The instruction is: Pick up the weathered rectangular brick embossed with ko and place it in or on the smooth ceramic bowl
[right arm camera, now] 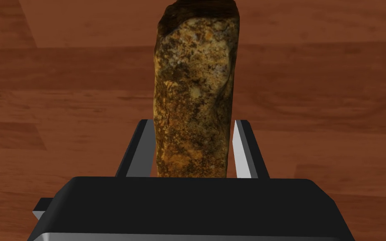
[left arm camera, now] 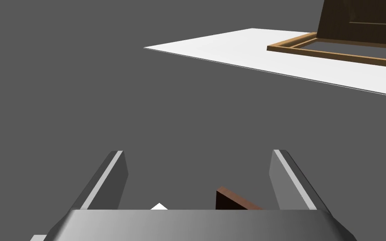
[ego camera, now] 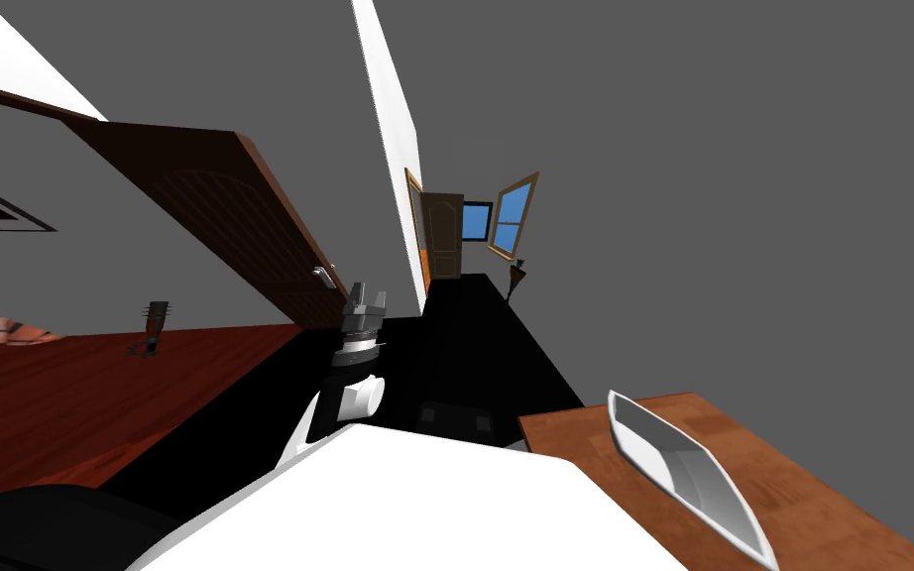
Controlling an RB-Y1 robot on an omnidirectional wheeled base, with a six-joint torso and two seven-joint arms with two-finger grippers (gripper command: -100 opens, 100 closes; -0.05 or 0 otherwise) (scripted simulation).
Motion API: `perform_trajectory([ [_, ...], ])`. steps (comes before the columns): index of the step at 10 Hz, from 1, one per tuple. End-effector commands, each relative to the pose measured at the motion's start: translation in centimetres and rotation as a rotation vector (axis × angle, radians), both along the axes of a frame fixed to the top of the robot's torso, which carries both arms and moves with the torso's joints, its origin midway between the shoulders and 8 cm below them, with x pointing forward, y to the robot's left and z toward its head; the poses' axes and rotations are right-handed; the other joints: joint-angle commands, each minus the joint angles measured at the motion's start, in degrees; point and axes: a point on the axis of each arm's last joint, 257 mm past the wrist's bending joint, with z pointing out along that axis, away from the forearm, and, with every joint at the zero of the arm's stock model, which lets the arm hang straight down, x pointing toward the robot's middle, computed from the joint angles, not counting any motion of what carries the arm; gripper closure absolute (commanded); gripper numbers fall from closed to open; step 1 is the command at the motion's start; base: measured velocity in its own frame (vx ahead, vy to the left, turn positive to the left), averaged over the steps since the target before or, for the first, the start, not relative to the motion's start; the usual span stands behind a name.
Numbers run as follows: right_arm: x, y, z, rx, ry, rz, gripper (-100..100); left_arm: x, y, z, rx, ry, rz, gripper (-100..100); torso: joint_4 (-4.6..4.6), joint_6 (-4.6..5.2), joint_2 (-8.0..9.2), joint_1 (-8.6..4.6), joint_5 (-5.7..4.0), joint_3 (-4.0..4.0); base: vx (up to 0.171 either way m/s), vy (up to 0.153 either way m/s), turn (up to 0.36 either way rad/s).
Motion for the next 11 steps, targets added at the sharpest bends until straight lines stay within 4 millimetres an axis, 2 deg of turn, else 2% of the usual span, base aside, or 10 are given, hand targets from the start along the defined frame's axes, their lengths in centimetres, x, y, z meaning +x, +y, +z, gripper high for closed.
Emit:
perform_trajectory([
  [1,0.8,-0.3,0.7,-0.003,0.000,-0.013,100,0.0,0.0,0.0,0.000,0.000,0.000,0,0.00,0.00,0.00,0.00,0.00,0.00,-0.068,0.036,0.128],
  [6,2.4,-0.7,2.4,-0.005,0.005,-0.053,100,0.0,0.0,0.0,0.000,0.000,0.000,0,0.04,-0.03,0.30,0.28,0.16,0.16,-0.097,0.039,0.087],
  [7,2.4,-0.7,2.1,-0.004,0.004,-0.045,100,0.0,0.0,0.0,0.000,0.000,0.000,0,0.04,0.01,0.29,0.29,0.19,0.15,-0.037,0.015,0.016],
  [8,2.4,-0.7,2.2,-0.004,0.003,-0.047,0,0.0,0.0,0.0,0.000,0.000,0.000,0,0.01,0.07,0.17,0.23,0.18,0.09,-0.006,0.003,-0.005],
  [9,2.6,-3.1,3.6,-0.051,0.020,-0.027,100,0.0,0.0,0.0,0.000,0.000,0.000,0,-0.01,0.05,0.07,0.20,0.18,0.03,0.016,0.075,0.004],
  [10,2.8,-3.9,4.2,-0.068,0.023,-0.020,100,0.0,0.0,0.0,0.000,0.000,0.000,0,-0.05,-0.01,-0.06,0.42,0.31,-0.05,0.029,0.111,-0.005],
  [11,3.4,-5.9,5.4,-0.105,0.028,-0.005,100,0.0,0.0,0.0,0.000,0.000,0.000,0,-0.07,-0.05,-0.17,0.64,0.38,-0.11,0.028,0.139,0.000],
])
